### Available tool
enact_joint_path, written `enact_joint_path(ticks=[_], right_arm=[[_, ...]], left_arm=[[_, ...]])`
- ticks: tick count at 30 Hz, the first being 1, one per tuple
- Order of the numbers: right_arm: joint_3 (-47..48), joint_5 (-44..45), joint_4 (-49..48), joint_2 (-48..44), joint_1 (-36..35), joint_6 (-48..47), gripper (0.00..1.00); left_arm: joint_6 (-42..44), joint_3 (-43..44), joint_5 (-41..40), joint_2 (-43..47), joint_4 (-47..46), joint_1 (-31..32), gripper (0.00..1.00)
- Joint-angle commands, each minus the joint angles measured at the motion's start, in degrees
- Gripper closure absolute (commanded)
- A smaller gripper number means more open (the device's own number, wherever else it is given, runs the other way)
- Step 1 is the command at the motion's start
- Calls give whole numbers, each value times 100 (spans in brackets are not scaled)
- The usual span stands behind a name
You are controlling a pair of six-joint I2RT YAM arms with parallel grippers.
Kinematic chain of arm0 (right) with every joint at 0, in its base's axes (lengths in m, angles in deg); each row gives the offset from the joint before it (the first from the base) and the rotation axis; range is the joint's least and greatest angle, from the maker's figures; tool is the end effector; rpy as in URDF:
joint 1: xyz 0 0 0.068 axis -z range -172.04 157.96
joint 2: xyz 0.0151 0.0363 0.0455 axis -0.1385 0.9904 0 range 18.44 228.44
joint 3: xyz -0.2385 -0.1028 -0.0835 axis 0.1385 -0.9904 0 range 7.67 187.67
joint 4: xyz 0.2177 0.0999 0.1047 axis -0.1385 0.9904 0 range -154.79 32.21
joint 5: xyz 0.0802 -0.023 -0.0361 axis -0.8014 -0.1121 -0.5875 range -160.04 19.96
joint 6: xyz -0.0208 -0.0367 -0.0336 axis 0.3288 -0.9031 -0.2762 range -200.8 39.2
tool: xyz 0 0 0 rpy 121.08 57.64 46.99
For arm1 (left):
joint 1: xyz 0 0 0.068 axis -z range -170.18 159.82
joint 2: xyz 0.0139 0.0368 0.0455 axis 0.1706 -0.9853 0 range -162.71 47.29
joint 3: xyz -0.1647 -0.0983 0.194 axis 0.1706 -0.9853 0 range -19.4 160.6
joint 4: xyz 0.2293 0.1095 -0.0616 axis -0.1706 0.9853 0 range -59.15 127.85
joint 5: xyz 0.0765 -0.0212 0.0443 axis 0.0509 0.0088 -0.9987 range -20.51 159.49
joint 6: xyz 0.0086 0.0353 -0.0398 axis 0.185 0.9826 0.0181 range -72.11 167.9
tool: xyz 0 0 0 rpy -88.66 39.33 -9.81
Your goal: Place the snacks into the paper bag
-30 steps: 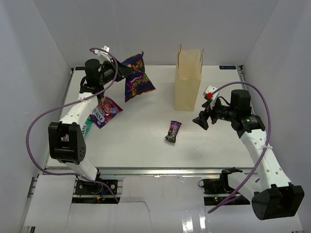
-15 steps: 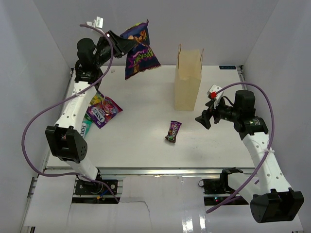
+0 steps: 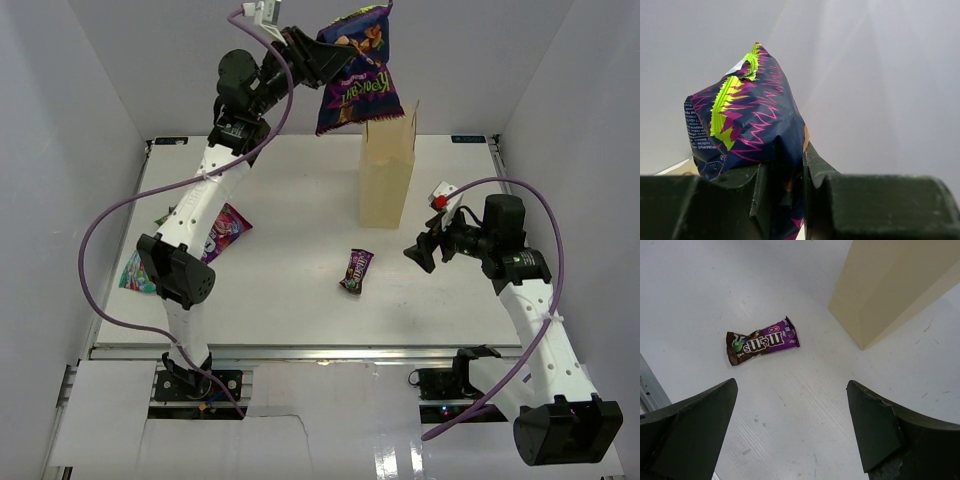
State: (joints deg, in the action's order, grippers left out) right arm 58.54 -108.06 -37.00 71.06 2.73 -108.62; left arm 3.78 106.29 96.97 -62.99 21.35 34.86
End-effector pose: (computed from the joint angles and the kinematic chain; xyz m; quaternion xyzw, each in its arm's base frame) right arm 0.1924 0.0396 0.3254 -0.3896 0.7365 0.1827 0.5219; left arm 0.3803 -0.1958 0.5285 0.1109 0.5485 -0.5699 0.6018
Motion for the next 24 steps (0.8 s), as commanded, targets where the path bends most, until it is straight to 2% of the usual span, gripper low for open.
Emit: enact_joint_path(ticks=[1, 5, 14, 24], right_arm=[[-33, -83, -28, -111, 49, 118, 4], [-60, -56, -19, -173, 93, 127, 4], [-130, -74, -46, -173, 128, 144, 4], [-192, -109, -107, -182, 145, 276, 5]], left_arm=[[482, 632, -823, -1, -308, 238, 100], [729, 834, -1323, -195, -105, 379, 100], [721, 1177, -1535, -740, 18, 581, 100], [1273, 1590, -2642, -1338, -60, 1135, 100]])
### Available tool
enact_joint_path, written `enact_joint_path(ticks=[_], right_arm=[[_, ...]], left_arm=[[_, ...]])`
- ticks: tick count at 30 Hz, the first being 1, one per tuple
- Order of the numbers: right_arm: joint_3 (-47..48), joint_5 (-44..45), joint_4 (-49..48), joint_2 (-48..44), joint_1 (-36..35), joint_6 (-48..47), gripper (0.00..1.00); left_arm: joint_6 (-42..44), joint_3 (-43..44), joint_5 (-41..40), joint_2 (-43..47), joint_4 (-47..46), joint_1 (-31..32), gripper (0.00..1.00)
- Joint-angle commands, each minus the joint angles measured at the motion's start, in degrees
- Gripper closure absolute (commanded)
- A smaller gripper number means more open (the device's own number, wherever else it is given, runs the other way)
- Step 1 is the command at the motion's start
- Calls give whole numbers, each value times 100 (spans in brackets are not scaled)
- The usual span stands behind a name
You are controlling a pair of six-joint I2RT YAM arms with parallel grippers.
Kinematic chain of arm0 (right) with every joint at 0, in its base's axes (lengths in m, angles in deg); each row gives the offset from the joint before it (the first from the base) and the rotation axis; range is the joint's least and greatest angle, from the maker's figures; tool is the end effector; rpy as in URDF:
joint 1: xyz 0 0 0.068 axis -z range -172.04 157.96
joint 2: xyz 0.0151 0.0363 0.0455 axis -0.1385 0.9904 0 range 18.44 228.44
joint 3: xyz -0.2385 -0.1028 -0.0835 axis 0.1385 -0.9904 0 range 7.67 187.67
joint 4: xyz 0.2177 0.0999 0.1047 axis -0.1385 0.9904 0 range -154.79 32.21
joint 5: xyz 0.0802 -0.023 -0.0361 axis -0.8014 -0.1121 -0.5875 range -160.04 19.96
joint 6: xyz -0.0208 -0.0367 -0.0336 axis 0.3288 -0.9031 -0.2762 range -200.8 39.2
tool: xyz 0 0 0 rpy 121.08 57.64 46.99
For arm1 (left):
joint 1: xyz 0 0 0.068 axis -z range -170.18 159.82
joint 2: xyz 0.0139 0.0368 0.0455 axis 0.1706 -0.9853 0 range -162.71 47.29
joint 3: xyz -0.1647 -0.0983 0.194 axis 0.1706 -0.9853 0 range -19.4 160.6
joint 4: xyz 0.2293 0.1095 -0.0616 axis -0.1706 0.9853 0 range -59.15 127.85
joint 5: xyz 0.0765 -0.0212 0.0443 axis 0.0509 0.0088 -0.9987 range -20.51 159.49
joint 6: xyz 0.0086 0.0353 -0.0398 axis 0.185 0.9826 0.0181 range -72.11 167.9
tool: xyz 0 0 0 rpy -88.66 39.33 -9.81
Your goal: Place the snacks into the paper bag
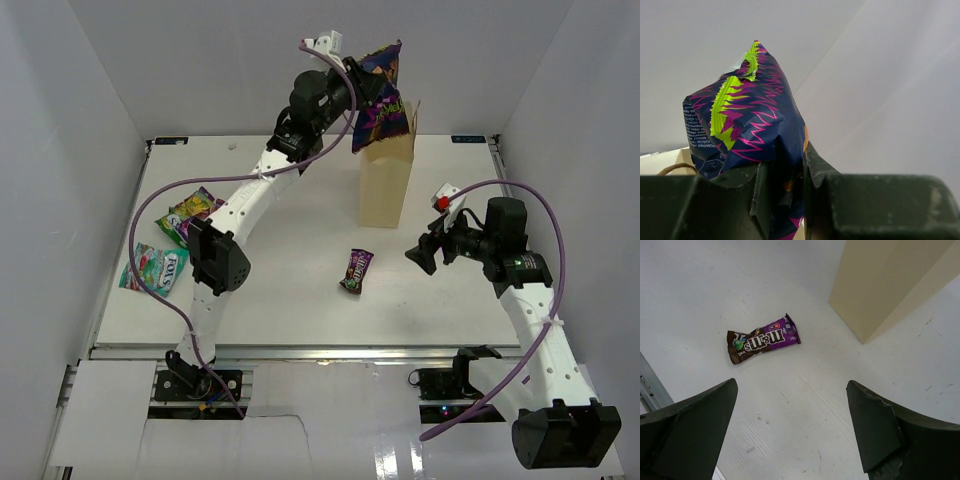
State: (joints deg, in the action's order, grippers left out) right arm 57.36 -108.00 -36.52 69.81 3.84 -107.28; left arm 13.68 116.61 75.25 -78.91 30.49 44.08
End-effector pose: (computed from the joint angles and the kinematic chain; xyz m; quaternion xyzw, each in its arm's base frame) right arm 0.1882 0.0354 0.3215 -0.3730 0.7468 0.1845 0.5187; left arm 0.4234 -0.2927 0.4467 0.0388 0.6408 -0.4576 0.6152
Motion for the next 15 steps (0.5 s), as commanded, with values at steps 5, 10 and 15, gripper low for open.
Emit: enact_joint_path(ticks=[5, 10, 15], right_arm=[[-144, -160, -190, -84, 34, 205, 5], [-170, -247, -190, -92, 34, 213, 5], [-240, -414, -190, -128, 34, 222, 5]], left_arm=[[827, 559, -1023, 113, -1106, 493, 100], [934, 532, -1208, -72, -1229, 555, 100], [1013, 532, -1349, -204, -1388, 634, 96]])
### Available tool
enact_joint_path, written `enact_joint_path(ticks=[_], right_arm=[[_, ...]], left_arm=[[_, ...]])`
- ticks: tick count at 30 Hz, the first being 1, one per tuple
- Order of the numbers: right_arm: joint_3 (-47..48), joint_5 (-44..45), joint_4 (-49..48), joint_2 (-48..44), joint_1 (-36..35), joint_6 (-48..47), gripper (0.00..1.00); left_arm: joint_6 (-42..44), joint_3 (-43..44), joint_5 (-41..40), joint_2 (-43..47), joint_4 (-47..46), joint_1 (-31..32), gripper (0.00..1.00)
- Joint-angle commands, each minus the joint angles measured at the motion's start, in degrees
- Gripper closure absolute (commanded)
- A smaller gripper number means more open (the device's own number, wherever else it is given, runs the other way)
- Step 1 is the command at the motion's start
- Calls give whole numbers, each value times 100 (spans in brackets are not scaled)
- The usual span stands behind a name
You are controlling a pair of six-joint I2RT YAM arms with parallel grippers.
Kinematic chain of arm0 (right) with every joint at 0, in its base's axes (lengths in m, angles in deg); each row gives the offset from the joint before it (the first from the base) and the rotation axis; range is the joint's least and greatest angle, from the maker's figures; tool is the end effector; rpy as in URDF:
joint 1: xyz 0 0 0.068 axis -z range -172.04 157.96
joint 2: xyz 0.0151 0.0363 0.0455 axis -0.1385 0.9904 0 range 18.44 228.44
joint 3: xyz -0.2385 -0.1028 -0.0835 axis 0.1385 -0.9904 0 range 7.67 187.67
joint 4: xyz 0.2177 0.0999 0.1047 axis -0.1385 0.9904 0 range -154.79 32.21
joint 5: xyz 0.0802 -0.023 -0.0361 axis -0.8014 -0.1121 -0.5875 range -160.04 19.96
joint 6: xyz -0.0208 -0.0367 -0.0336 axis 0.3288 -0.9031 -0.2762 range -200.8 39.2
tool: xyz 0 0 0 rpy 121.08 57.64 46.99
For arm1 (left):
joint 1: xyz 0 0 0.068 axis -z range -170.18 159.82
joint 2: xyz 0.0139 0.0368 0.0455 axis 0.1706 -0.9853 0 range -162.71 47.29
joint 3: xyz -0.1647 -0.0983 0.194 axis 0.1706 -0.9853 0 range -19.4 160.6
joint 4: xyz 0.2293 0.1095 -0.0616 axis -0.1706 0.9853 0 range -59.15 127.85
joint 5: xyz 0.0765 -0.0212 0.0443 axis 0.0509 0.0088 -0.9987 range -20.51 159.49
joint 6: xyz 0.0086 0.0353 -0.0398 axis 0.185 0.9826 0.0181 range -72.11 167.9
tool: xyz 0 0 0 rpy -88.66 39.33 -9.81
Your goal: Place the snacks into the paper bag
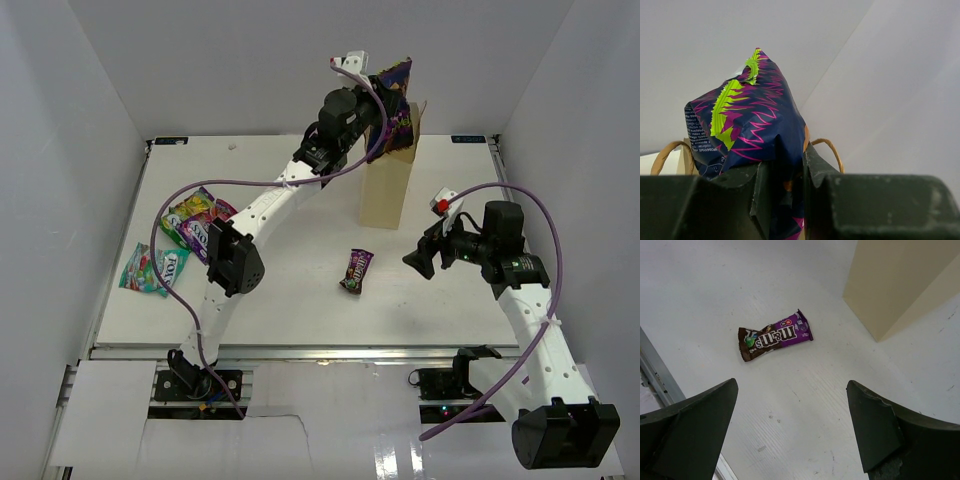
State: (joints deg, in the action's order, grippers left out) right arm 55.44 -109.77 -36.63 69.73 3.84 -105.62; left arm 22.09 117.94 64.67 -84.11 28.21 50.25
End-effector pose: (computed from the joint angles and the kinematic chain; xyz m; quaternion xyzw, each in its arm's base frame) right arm 0.1872 0.0362 0.3110 -0.3655 0.7539 0.2096 0.5041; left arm 0.4132 -0.3480 0.4129 0.0513 0.6504 -0.3908 0.6494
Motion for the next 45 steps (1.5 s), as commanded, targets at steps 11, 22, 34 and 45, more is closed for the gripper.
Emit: enact_joint_path(ticks=[11, 22, 34, 45], right_arm=[[-171, -387, -162, -137, 34, 30, 5], [-145, -715, 85, 495, -483, -648, 6], [-225, 3048, -1699, 2540, -2338, 4633, 5], [1059, 3655, -1489, 4882, -3042, 4908, 20]], left_arm=[[102, 276, -423, 316, -1187, 80, 45], [312, -57, 16, 947, -1152, 80, 34], [913, -5996, -1766, 5859, 837, 45, 14], [-2480, -9259, -2743, 9516, 3532, 18, 2]])
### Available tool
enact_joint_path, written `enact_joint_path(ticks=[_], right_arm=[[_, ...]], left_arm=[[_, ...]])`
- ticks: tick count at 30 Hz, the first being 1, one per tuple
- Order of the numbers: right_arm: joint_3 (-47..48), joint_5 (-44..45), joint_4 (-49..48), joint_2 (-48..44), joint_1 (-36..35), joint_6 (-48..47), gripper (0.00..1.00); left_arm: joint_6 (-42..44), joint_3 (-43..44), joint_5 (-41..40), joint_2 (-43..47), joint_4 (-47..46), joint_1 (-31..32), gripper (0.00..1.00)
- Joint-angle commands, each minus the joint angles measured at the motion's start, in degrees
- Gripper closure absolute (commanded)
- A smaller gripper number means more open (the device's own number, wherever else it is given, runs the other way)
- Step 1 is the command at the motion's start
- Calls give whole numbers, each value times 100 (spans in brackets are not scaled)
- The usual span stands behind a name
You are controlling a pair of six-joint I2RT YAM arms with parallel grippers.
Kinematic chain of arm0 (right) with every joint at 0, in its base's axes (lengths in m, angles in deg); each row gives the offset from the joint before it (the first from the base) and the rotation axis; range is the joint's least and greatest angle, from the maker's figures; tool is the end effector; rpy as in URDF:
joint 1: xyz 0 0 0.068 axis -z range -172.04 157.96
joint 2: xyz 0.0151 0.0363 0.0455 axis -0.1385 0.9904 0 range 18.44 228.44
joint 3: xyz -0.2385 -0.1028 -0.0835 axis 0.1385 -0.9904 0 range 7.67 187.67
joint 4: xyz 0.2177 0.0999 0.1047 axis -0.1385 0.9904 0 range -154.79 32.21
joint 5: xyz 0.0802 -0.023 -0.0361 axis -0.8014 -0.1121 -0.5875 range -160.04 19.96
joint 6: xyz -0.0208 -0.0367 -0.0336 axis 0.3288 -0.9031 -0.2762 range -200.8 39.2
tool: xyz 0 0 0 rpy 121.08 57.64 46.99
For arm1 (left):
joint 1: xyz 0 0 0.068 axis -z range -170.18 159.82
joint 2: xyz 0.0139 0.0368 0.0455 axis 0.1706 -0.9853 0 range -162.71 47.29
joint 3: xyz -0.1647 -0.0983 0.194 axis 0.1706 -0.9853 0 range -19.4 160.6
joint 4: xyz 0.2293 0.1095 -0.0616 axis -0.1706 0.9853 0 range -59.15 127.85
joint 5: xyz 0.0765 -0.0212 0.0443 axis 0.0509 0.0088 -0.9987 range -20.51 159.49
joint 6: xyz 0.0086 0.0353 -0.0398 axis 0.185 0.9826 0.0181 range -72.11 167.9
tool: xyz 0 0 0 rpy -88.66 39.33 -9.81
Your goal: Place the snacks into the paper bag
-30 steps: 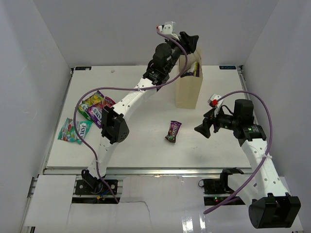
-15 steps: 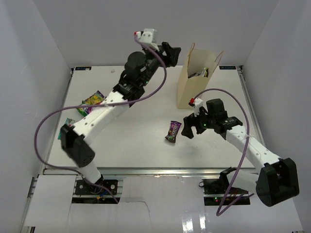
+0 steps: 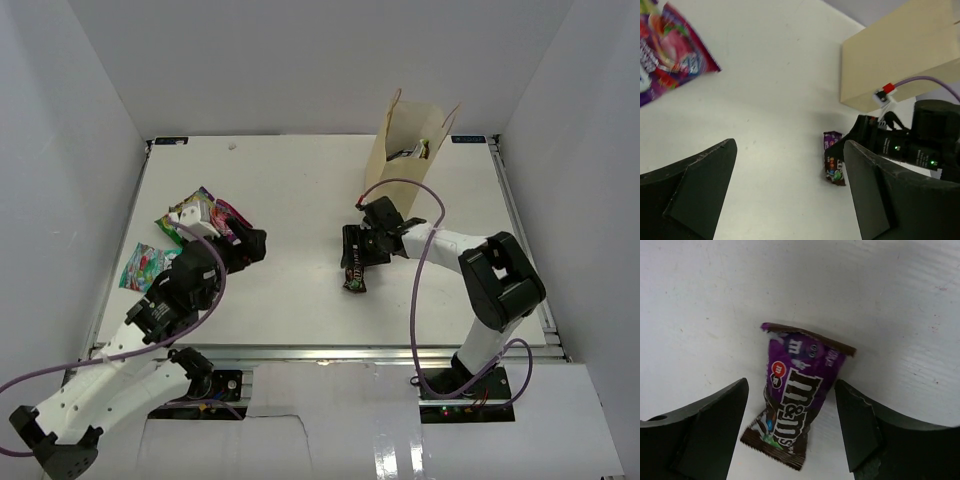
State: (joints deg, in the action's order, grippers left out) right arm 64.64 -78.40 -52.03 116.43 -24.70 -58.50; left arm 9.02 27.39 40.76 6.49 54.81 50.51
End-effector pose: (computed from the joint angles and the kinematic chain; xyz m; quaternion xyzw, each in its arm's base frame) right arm 0.2880 0.1907 0.1713 -0.1081 0.9420 0.2045 0.2430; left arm 0.1306 -0.0898 0.3389 -0.1334 0.7858 -0.2102 0.5662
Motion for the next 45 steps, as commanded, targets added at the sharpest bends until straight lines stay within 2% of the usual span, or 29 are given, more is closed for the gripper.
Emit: enact_joint_path(ticks=[1, 2, 4, 5, 7, 8, 10, 11, 12, 13, 14, 15, 16, 18, 20, 21, 24, 25, 28, 32, 36, 38, 39, 41, 42, 44, 45], right_arm=[[113, 789, 60, 246, -257, 160, 25], [43, 1001, 69, 264, -293, 134, 37], [-63, 1222, 35, 264, -337, 29, 52], [-142, 1414, 8, 255, -354, -102, 67], [-177, 1503, 16, 177, -355, -287, 76], [-177, 1487, 25, 106, -355, -558, 84], [-248, 1129, -88, -226, -355, -980, 91], [-265, 778, -80, -359, -355, -1739, 92], [-239, 366, -37, -517, -346, -2156, 92], [-222, -570, 16, -892, -320, -2682, 92], [-169, -1118, 278, -1105, -293, -3253, 92], [-29, -1489, 411, -1342, -276, -4242, 92], [76, -1980, 534, -1814, -249, -4670, 92], [496, -2230, 693, -2256, -197, -5521, 92], [945, -2381, 746, -2618, 14, -5719, 92], [1583, -2346, 746, -2610, 232, -5598, 92], [2675, -2311, 685, -2321, 769, -5063, 92], [3384, -2267, 641, -2033, 1188, -4530, 92], [4441, -1926, 404, -1427, 1866, -3518, 92], [5024, -1257, 149, -792, 2255, -2795, 92], [5131, -817, -124, -335, 2361, -2644, 92], [5053, -747, -212, -168, 2361, -2670, 89], [5009, -737, -247, -115, 2361, -2670, 86], [4877, -729, -326, -27, 2361, -2714, 73], [4850, -720, -344, 61, 2361, -2740, 55], [4824, -711, -344, 132, 2361, -2819, 39], [4806, -720, -335, 132, 2370, -2898, 26]], left_arm=[[-1297, -370, -431, 737, 1073, -17, 2], [-1411, -424, -484, 827, 1206, -17, 2], [-1711, -477, -589, 941, 1391, -17, 2], [-1781, -521, -677, 942, 1531, -8, 2], [-2036, -556, -774, 898, 1663, -8, 2], [-2097, -609, -818, 820, 1681, -8, 2], [-2290, -653, -827, 723, 1699, -17, 2], [-2326, -688, -810, 600, 1699, -8, 2], [-2344, -697, -792, 547, 1699, -8, 2], [-2335, -697, -766, 477, 1673, -8, 2], [-2318, -688, -731, 337, 1664, -8, 2], [-2300, -697, -704, 266, 1647, -8, 2], [-2222, -688, -678, 213, 1585, -8, 2], [-2160, -688, -608, 46, 1524, -17, 2], [-2107, -688, -555, -25, 1444, -8, 2], [-2098, -688, -520, -68, 1409, -8, 2], [-2072, -697, -484, -95, 1374, -8, 2], [-2063, -706, -484, -87, 1365, -17, 2], [-2037, -697, -484, -51, 1330, -17, 2], [-1966, -644, -441, -104, 1330, -17, 2], [-1940, -592, -335, -236, 1339, -26, 2], [-1975, -592, -274, -271, 1356, -34, 2], [-1992, -592, -265, -280, 1356, -26, 2], [-2045, -592, -247, -306, 1365, -34, 2], [-2071, -583, -238, -341, 1365, -52, 2], [-2089, -452, -108, -551, 1409, -236, 2], [-2002, -373, 15, -665, 1426, -550, 2]])
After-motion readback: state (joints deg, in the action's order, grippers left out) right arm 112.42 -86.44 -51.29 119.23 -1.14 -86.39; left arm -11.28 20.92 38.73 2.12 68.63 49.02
